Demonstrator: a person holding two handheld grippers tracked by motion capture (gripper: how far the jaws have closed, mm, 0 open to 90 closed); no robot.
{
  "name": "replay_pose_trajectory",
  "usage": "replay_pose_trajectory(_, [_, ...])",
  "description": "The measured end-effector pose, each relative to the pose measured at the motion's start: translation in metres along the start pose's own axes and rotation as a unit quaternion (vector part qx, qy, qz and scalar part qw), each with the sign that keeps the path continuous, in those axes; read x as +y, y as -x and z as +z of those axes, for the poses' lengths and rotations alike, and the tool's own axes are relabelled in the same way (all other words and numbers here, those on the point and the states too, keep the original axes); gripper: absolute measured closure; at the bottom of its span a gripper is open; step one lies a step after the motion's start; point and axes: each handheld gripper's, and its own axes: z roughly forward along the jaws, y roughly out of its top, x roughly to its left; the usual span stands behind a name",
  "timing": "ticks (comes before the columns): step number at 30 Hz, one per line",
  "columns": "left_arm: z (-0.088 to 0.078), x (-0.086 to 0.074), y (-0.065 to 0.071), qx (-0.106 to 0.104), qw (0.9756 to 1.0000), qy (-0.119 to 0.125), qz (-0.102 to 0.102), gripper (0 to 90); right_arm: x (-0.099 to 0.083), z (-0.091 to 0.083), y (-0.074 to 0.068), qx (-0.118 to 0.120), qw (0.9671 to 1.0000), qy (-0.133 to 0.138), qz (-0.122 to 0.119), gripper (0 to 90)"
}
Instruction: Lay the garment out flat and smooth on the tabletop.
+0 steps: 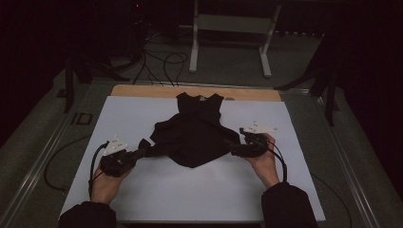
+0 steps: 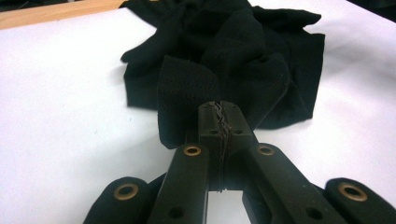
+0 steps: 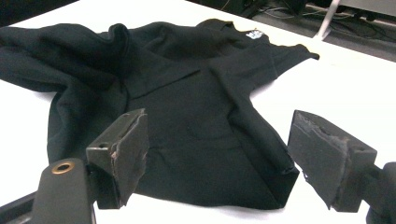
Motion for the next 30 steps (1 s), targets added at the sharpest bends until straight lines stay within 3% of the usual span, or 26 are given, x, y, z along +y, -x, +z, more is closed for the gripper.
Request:
replay_pose_trajectory(4, [-0.010,-0.013,-0.002,0.004,0.9999,-0.001,-0.011,89.2,0.000,0.000,0.000,0.001,1.0000,0.000,-0.001,20.8])
replay_pose_trajectory(10, [-0.016,-0.019,-0.004,0.011,0.9998,-0.003,-0.016,89.2,0.001,0.001,-0.002,0.001,1.0000,0.000,-0.001,20.9])
replay_pose_trajectory(30, [-0.015,-0.046,-0.013,0.027,0.9980,-0.041,-0.039,88.9,0.001,0.003,-0.004,0.004,1.0000,-0.002,-0.008,20.9])
